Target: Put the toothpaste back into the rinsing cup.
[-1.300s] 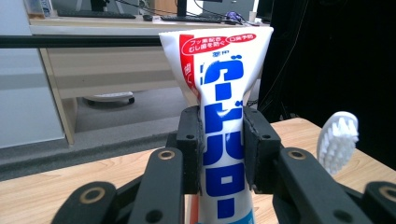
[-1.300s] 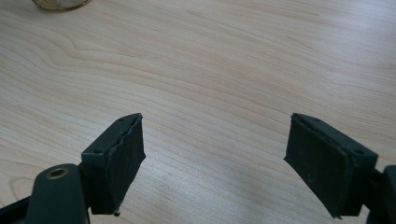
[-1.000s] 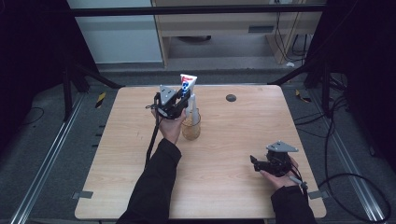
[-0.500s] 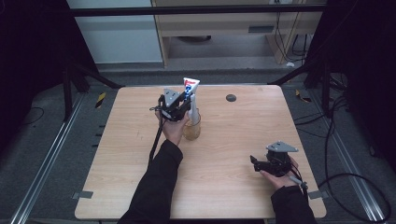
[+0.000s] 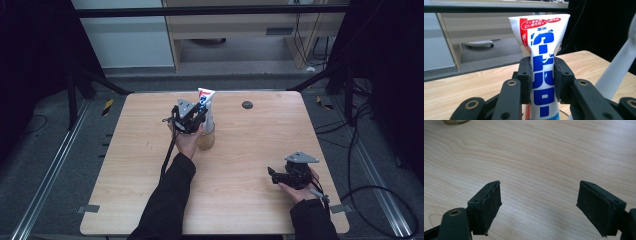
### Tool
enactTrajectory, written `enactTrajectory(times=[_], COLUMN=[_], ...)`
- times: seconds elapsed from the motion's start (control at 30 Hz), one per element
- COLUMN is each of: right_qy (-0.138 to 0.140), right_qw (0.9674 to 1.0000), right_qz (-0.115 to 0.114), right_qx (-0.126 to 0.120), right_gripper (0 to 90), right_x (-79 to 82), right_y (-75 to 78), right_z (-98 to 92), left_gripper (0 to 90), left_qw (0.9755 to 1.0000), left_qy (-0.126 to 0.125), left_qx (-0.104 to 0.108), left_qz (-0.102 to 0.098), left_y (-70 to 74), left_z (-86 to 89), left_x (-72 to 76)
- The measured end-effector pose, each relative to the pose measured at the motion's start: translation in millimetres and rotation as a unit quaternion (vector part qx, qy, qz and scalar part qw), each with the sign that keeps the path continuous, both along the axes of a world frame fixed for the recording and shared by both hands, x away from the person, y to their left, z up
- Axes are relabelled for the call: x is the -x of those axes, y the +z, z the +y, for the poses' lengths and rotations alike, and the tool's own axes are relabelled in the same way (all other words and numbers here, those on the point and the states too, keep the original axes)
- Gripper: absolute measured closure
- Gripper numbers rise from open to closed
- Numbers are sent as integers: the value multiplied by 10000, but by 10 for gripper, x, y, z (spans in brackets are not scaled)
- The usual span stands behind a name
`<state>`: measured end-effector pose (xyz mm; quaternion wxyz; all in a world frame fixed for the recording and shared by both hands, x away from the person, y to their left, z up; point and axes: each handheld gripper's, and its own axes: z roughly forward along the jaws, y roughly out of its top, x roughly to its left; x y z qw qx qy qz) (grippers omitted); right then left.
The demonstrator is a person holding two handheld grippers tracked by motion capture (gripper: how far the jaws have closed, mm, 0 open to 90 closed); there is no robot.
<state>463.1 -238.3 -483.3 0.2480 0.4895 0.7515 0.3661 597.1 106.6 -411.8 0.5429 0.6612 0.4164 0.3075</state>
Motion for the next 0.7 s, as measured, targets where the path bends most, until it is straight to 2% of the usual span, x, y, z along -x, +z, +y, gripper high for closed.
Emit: enactTrajectory(times=[0.3, 0.53, 0.7], right_qy=[7, 6, 10], right_qw=[10000, 10000, 10000], right_qz=[16, 29, 33], right_qx=[11, -3, 12], right_gripper=[193, 193, 193], right_x=[-2, 1, -2], right_y=[-5, -5, -8], right_z=[4, 9, 8], left_gripper=[693, 687, 680], left_qw=[9999, 9996, 9995], left_qy=[-22, -72, -109], left_qx=[-79, -200, -205], left_qz=[88, 180, 196], left_y=[-85, -119, -124], left_z=[11, 15, 28], left_x=[18, 21, 34])
